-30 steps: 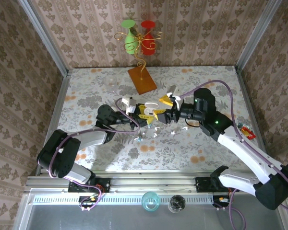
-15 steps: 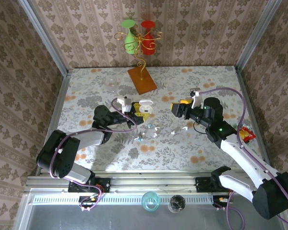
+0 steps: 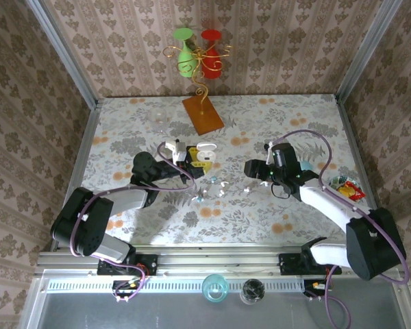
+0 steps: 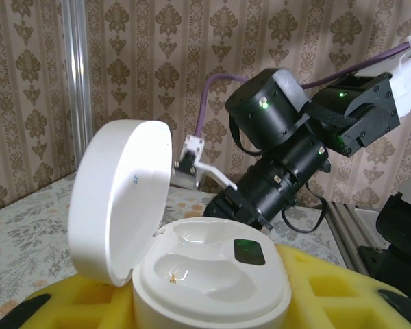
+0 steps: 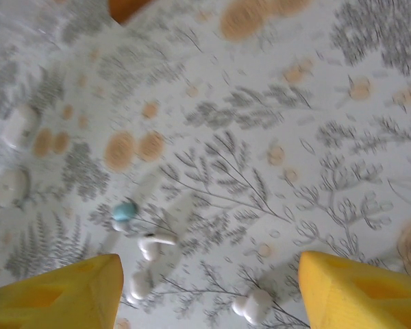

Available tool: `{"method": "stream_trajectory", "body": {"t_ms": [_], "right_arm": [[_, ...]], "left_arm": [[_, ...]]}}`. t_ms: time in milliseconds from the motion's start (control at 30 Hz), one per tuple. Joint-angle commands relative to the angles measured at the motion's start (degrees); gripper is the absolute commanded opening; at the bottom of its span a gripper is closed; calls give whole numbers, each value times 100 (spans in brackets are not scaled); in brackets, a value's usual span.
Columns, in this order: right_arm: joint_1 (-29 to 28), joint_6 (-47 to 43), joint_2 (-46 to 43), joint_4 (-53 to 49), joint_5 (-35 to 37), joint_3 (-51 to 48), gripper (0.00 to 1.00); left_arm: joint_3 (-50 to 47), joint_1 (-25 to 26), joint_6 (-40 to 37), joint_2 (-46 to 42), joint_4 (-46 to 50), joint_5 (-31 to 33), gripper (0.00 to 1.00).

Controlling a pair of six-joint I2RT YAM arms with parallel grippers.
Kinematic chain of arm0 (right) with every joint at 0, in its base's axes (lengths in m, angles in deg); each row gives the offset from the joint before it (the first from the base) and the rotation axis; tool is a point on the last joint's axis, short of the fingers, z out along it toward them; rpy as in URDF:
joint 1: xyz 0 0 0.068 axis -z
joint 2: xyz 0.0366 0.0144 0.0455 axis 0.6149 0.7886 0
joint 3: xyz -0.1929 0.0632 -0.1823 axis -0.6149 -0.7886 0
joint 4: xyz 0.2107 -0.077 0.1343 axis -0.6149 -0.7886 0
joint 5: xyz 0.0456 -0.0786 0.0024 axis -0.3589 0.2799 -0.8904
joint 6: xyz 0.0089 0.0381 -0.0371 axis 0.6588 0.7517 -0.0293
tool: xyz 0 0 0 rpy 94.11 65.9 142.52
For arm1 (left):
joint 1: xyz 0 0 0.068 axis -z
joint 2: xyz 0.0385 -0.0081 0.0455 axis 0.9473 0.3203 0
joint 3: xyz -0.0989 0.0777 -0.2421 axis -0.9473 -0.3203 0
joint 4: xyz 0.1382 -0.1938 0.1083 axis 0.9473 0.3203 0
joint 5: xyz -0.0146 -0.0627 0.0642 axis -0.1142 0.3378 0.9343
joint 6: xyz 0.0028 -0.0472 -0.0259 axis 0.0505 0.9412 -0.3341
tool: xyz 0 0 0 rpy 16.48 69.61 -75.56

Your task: Insert the wireless bluetooth earbuds into the charging case

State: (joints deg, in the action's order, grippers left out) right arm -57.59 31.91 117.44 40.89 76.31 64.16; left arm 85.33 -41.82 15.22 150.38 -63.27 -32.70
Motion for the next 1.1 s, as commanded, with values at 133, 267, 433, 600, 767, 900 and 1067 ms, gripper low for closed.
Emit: {"method": "stream_trajectory", "body": {"t_ms": [133, 267, 433, 600, 767, 900, 1067], "right_arm": [[-14, 189, 736, -505, -204, 171, 66], [-10, 423, 1089, -445, -424, 197, 60], [-16, 747, 1405, -150, -814, 143, 54], [-18, 843, 1521, -103, -932, 152, 44], [-14, 827, 1589, -134, -987, 217, 38], [-18, 766, 1639, -163, -980, 287, 34], [-18, 643, 1767, -224, -1063, 456, 33]], "left_arm": [[-93, -119, -193, -103, -185, 142, 41], [-108, -128, -201, -91, -185, 120, 41], [-128, -146, -194, -117, -185, 125, 41], [-112, -146, -186, -110, -188, 103, 41], [-78, -146, -198, -75, -184, 76, 41], [-38, -146, -169, -64, -184, 45, 41], [-46, -141, -164, -64, -185, 32, 42]]}}
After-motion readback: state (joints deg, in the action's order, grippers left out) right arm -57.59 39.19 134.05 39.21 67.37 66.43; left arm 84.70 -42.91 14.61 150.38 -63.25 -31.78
